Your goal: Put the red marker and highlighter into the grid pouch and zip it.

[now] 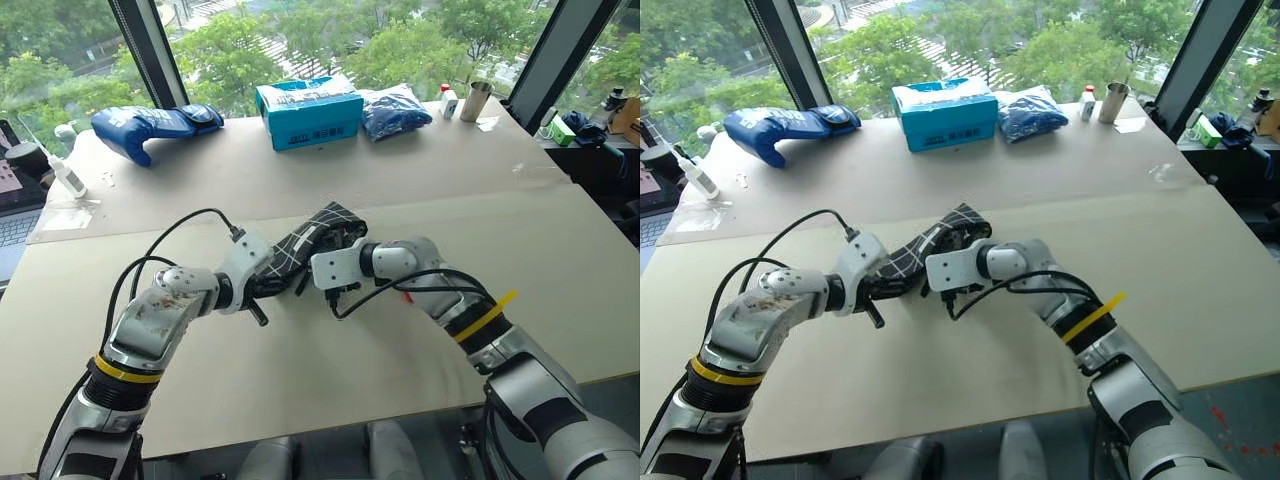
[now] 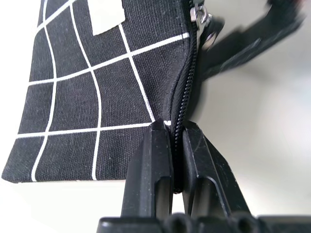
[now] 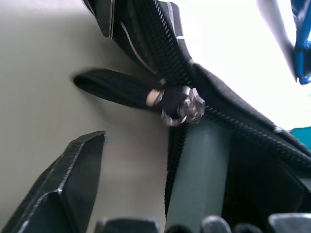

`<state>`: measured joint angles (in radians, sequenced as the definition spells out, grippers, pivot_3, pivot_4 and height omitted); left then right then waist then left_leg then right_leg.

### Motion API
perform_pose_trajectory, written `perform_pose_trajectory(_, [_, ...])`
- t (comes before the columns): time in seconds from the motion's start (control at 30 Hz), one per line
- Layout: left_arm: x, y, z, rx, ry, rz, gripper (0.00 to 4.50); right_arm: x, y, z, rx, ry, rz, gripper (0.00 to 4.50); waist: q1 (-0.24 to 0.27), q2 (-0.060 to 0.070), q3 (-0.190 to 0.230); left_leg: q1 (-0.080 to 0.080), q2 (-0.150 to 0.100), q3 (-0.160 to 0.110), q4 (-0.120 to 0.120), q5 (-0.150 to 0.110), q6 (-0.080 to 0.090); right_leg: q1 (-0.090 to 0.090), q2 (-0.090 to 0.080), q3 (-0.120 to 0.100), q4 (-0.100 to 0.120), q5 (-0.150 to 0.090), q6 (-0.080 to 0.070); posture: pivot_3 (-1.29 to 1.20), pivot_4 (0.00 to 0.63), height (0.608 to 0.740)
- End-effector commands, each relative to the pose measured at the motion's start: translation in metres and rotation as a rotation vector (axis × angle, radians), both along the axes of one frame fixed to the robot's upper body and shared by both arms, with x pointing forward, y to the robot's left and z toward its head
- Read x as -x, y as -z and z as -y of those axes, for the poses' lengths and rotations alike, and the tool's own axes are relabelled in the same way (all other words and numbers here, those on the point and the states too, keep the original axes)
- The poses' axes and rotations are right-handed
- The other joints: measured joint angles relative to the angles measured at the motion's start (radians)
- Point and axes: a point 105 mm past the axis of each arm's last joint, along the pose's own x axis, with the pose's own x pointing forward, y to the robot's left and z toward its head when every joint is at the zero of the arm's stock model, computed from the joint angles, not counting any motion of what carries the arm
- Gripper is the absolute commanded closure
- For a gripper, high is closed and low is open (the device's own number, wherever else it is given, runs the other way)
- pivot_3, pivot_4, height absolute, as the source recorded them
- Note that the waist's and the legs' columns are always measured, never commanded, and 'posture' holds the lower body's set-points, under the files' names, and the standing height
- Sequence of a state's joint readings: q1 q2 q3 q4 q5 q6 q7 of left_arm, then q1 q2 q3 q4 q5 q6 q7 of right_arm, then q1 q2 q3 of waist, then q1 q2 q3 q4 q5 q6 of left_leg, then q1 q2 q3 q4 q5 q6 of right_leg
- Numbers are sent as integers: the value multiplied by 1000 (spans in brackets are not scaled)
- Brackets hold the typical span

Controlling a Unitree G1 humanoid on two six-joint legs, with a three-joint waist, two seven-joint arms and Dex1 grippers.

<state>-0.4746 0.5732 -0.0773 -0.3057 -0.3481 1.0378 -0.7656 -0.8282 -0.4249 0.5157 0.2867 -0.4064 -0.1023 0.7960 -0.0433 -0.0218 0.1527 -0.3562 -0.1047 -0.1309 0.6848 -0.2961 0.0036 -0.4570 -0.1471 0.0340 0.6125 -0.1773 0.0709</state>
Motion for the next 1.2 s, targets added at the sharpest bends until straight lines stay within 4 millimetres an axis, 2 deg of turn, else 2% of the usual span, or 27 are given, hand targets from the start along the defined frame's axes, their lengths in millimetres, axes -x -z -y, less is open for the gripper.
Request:
perform_pose_trajectory(0.03, [4,-31,2,102,31,13,4500,-5,-46,11,-101,10,61,60,-2,0,0,0,0,0,0,0,0,0,0,0,0,0,0,0,150,740])
perform_pose_trajectory(0.23, [5,-29,-4,112,14,-28,4500,8,-112,35,-288,-19,60,60,-2,0,0,0,1,0,-1,0,0,0,0,1,-1,0,0,0,150,740])
perform_pose_trajectory(0.33, [6,-26,-6,107,7,-37,4500,17,-132,58,-378,-9,10,60,0,0,0,0,1,0,-1,0,0,0,0,1,-1,0,0,0,150,740])
perform_pose_trajectory(0.4, [7,-26,-5,108,7,-40,4500,20,-135,77,-416,25,-35,60,6,0,0,0,1,0,0,0,0,0,0,1,-1,0,0,0,150,740])
perform_pose_trajectory(0.47, [6,-26,-5,112,3,-40,4500,16,-128,98,-419,107,-66,60,8,0,0,-1,1,0,0,0,0,0,0,1,-1,0,0,0,150,740])
perform_pose_trajectory(0.57, [6,-26,-5,116,-3,-39,4500,13,-104,126,-434,259,-172,60,16,0,0,0,1,0,0,0,0,1,0,1,-1,0,0,0,150,740])
perform_pose_trajectory(0.73, [7,-25,-7,115,-10,-39,4500,31,-70,144,-479,437,-388,60,16,0,0,0,1,1,0,0,0,0,0,3,-1,0,0,0,150,740])
perform_pose_trajectory(0.8, [7,-24,-8,110,-12,-41,4500,38,-53,145,-486,521,-454,60,18,0,0,-1,2,1,0,-1,1,-1,0,3,-1,0,0,0,150,740])
perform_pose_trajectory(0.87, [7,-22,-9,94,-14,-40,4500,42,-35,138,-500,582,-519,60,22,0,0,-1,2,1,0,-1,1,0,0,4,-1,0,0,0,150,740])
perform_pose_trajectory(1.03, [4,-16,-11,40,-10,-29,4500,42,-10,119,-537,672,-600,60,26,0,0,1,1,2,0,-1,1,0,0,5,-2,0,0,0,150,740])
perform_pose_trajectory(1.2, [3,-17,-10,27,-6,-12,4500,32,15,128,-475,794,-555,60,30,0,0,0,1,2,0,-1,1,0,-1,5,-2,0,0,0,150,740])
